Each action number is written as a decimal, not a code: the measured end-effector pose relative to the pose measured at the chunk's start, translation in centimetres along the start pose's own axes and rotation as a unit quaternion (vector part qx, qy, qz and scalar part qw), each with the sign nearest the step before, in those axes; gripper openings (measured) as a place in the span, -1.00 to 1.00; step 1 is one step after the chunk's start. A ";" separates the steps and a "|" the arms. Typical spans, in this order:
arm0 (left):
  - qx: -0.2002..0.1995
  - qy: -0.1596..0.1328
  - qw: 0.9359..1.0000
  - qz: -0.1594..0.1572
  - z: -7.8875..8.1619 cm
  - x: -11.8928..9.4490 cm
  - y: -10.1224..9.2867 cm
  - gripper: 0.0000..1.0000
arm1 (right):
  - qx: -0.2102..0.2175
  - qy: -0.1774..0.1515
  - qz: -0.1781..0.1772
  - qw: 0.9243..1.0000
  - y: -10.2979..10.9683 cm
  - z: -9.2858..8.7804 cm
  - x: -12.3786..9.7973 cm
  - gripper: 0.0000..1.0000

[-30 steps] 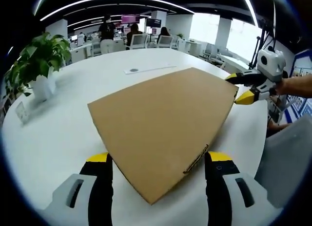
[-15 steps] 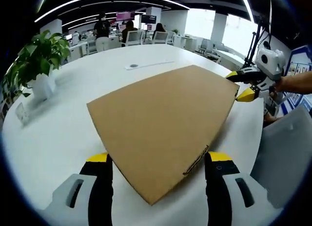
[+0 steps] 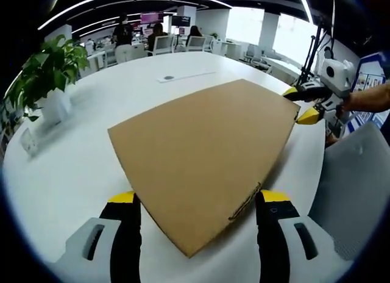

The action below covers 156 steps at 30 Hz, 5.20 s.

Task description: Operate the shoe box by opening the lid, removing the specified soft item, and placing it in the target area until the item is outside and the box remains undamaged.

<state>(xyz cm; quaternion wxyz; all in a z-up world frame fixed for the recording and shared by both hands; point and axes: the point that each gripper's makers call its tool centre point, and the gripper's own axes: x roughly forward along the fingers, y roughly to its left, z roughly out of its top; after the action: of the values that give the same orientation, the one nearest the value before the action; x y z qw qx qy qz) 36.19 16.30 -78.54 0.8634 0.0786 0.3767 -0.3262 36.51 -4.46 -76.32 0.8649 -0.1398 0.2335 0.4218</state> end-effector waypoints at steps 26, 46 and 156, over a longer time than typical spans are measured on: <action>0.015 0.014 1.000 -0.012 -1.4 -1.5 1.5 0.58 | 0.000 -0.012 0.001 1.000 2.6 0.3 0.5 -0.24; 0.000 0.008 1.000 -0.011 -0.9 -2.5 1.3 0.57 | 0.027 -0.025 -0.003 0.999 2.6 1.2 0.1 -0.21; -0.012 -0.096 0.980 0.173 10.3 -6.6 10.7 -0.97 | -0.009 -0.111 -0.065 0.992 -5.9 12.3 0.9 -0.21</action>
<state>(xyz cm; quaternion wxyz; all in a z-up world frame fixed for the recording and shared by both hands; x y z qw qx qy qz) 45.70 23.94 -67.81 0.9400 0.1005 0.2764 -0.1732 45.23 -2.07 -66.01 0.9095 -0.1152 0.1228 0.3801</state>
